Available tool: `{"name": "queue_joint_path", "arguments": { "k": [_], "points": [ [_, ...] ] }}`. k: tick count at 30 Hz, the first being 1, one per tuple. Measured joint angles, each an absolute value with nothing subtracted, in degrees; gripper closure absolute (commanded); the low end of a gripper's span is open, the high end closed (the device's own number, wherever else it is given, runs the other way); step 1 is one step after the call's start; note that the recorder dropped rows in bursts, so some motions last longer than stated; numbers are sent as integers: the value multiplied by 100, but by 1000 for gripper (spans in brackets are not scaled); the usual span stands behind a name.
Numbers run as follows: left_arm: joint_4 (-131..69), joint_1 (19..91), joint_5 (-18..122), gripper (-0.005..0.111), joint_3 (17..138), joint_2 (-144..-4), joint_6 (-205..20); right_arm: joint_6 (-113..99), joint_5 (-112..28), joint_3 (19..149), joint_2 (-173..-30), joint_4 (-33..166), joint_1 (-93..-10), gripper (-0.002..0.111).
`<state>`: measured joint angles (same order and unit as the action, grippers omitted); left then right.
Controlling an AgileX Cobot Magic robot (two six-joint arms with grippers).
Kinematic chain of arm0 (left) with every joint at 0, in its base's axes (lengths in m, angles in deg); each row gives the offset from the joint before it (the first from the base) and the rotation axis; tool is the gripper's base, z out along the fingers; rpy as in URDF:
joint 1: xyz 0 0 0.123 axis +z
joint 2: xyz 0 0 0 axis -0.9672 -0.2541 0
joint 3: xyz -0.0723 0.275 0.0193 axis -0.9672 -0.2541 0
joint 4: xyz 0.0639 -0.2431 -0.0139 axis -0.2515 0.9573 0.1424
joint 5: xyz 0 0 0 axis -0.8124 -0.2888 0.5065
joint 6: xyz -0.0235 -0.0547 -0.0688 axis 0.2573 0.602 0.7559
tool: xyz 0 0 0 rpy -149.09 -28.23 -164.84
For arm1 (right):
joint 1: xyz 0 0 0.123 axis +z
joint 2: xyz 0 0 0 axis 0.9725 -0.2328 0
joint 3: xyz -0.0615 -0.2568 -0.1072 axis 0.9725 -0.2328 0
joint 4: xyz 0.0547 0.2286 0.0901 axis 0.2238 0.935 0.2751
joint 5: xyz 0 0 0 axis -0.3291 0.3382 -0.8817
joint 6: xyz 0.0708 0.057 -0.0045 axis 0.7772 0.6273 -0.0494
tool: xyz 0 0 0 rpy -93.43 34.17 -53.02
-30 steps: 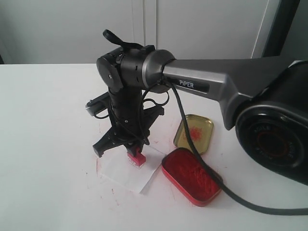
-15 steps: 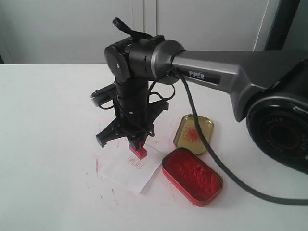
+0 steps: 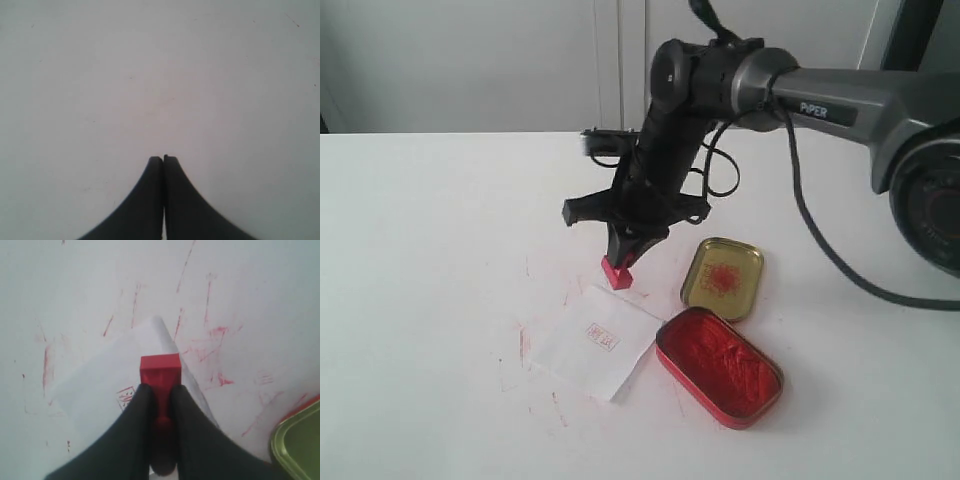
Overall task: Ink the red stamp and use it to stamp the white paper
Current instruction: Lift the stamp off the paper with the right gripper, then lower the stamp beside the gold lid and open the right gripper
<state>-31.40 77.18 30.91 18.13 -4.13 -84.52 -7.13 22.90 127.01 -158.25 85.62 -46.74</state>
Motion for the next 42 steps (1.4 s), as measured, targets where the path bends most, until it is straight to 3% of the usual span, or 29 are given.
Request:
{"name": "queue_joint_path", "arguments": {
  "k": [13, 42],
  "points": [
    [-3140, 7718, 3091, 107, 1813, -413, -8452, -1839, 2020, 12701, -15874, 10468, -5858, 108],
    [-3140, 7718, 3091, 107, 1813, -413, -8452, -2075, 2409, 12701, -16878, 11381, -6139, 108]
  ]
}}
